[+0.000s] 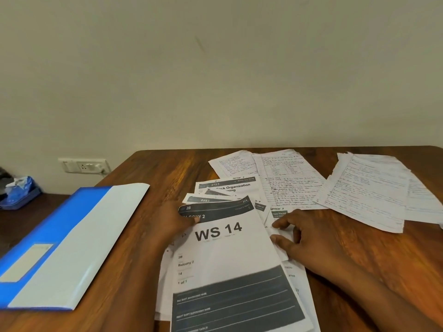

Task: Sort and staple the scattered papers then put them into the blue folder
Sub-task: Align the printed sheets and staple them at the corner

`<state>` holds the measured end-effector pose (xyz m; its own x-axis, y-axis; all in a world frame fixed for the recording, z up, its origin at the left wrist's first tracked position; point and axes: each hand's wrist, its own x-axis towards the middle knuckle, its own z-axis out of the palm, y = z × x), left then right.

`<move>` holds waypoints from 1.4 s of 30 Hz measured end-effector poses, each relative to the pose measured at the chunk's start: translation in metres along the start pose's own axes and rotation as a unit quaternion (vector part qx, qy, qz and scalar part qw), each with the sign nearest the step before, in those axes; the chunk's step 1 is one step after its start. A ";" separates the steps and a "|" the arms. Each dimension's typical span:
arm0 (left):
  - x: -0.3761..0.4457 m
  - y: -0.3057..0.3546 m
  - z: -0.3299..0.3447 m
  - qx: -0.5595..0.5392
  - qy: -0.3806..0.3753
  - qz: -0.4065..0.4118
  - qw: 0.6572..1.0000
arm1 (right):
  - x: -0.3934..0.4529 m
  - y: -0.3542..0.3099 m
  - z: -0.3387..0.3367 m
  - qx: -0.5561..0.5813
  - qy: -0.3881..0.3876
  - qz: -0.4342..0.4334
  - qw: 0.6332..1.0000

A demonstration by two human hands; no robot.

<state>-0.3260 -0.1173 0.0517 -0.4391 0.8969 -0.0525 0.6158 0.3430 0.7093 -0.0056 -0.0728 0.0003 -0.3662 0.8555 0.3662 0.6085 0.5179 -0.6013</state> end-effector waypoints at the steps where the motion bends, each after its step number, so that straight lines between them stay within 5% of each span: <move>1: 0.000 0.001 0.002 -0.001 0.001 -0.003 1.000 | 0.000 0.001 0.000 0.005 0.002 0.004 1.000; 18: -0.023 0.031 0.035 -0.229 -0.103 0.061 0.966 | 0.014 0.018 -0.031 0.137 0.074 0.197 0.968; 23: -0.022 0.030 0.039 -0.231 -0.097 0.069 0.966 | 0.012 0.013 -0.034 0.234 0.072 0.200 0.949; 42: -0.004 0.012 0.043 -0.199 -0.073 0.118 0.970 | 0.027 0.047 -0.044 0.230 0.146 0.239 0.932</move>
<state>-0.2885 -0.1046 0.0299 -0.2015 0.9773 0.0652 0.3739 0.0152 0.9273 0.0439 -0.0253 0.0134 0.1178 0.9863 0.1153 0.2622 0.0811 -0.9616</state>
